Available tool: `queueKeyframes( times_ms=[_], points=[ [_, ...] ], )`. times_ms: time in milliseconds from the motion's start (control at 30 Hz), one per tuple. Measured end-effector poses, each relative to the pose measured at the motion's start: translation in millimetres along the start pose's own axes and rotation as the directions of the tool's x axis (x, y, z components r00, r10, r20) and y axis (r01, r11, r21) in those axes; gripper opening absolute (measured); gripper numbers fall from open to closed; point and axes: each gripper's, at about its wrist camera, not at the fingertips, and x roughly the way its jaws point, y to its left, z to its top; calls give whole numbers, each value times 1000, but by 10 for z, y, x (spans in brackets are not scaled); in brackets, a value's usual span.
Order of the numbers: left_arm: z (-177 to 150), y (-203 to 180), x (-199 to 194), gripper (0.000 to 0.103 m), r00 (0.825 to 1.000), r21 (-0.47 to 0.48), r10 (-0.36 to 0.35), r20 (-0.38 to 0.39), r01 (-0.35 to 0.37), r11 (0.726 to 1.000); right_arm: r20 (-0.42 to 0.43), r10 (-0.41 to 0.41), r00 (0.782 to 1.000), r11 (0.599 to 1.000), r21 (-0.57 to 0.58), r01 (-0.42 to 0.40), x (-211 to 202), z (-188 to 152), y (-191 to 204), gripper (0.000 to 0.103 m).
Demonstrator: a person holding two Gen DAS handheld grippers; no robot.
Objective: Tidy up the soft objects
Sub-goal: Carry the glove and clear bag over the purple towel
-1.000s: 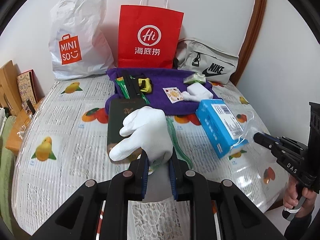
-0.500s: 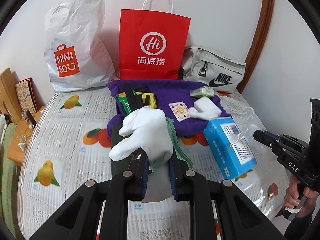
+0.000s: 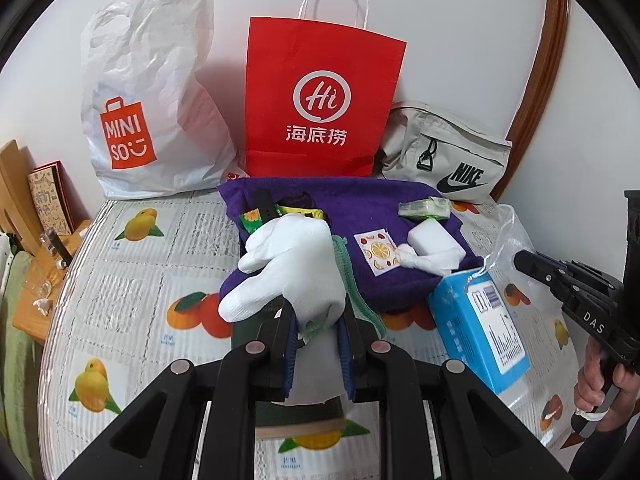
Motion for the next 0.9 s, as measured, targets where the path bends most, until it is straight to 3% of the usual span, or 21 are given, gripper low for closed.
queueKeyframes(
  times_ms=[900],
  points=[
    [598, 36, 930, 18, 998, 6, -30, -60, 31, 1000, -73, -16, 997, 1000, -2, 16, 968, 437, -259, 5]
  ],
)
